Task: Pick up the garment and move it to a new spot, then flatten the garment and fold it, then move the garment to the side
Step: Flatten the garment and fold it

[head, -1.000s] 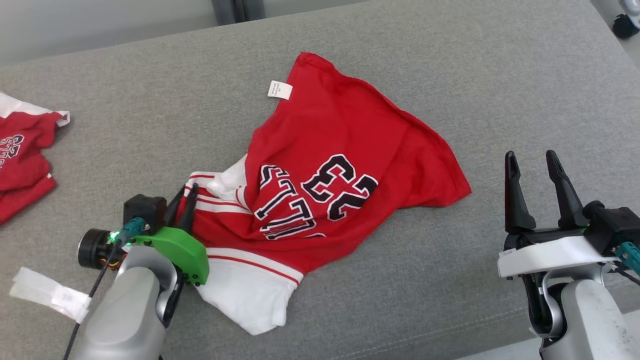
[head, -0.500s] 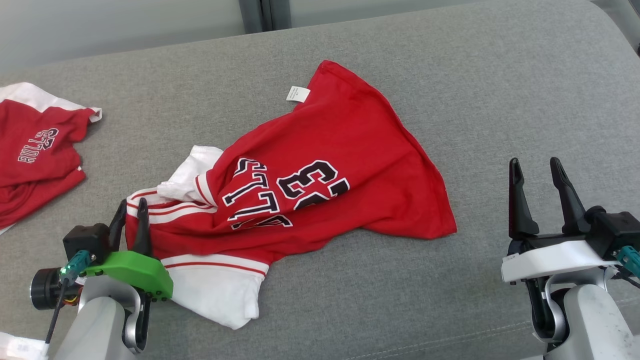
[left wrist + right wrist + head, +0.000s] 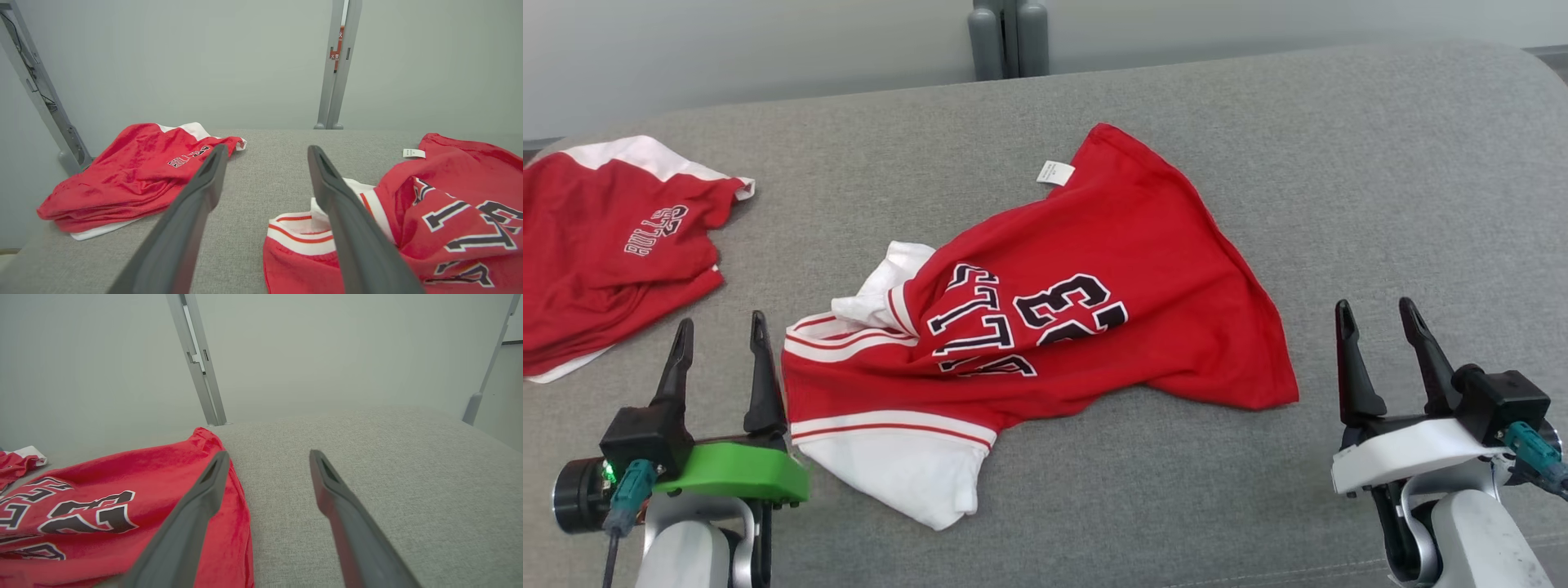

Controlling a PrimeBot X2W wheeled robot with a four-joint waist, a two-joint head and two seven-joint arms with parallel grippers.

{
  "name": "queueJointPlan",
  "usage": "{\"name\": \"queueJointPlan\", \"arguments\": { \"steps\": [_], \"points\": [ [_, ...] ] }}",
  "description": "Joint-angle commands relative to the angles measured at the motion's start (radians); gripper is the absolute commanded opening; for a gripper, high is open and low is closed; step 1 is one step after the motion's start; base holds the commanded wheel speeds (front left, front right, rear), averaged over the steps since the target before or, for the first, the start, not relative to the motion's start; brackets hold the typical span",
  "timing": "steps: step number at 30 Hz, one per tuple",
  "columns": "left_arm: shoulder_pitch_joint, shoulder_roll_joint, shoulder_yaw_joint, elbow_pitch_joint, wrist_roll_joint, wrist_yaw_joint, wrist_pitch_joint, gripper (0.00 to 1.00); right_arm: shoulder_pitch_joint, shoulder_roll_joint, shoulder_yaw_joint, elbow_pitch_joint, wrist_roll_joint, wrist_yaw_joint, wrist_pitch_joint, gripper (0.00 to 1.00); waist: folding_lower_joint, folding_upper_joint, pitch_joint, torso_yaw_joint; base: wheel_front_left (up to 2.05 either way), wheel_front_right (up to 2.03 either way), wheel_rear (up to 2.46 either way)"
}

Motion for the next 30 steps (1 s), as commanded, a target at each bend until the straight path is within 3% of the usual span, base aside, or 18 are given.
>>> {"name": "queueJointPlan", "arguments": {
  "steps": [1,8,20,21,22,23,30],
  "points": [
    [0.023,-0.008,0.017,-0.023,0.011,-0.004,0.0,1.0,0.008,-0.009,0.004,0.013,0.004,-0.001,-0.003,1.0,0.0,0.0,-0.013,0.021,0.0,0.0,0.0],
    [0.102,-0.062,0.078,-0.127,0.066,-0.026,0.0,1.0,0.008,-0.036,0.058,0.134,0.003,-0.001,-0.003,1.0,0.0,0.0,-0.005,0.062,0.0,0.0,0.0],
    [0.085,-0.1,0.104,-0.139,0.109,-0.067,0.0,1.0,-0.077,-0.066,0.156,0.388,0.029,-0.001,-0.003,1.0,0.0,0.0,0.02,0.114,0.0,0.0,0.0],
    [0.084,-0.101,0.103,-0.139,0.111,-0.069,0.0,1.0,-0.081,-0.068,0.162,0.401,0.035,-0.001,-0.003,0.48,0.0,0.0,0.02,0.116,0.0,0.0,0.0],
    [0.083,-0.102,0.102,-0.139,0.11,-0.069,0.0,1.0,-0.087,-0.072,0.164,0.406,0.039,-0.001,-0.003,0.34,0.0,0.0,0.021,0.117,0.0,0.0,0.0],
    [0.081,-0.104,0.103,-0.14,0.109,-0.07,0.0,1.0,-0.092,-0.074,0.17,0.406,0.046,-0.001,-0.003,0.0,0.0,0.0,0.022,0.116,0.0,0.0,0.0],
    [0.09,-0.107,0.103,-0.133,0.111,-0.073,-0.001,1.0,-0.065,-0.091,0.217,0.343,0.066,-0.001,-0.003,0.0,0.0,0.0,0.019,0.079,0.0,0.0,0.0]
  ]
}}
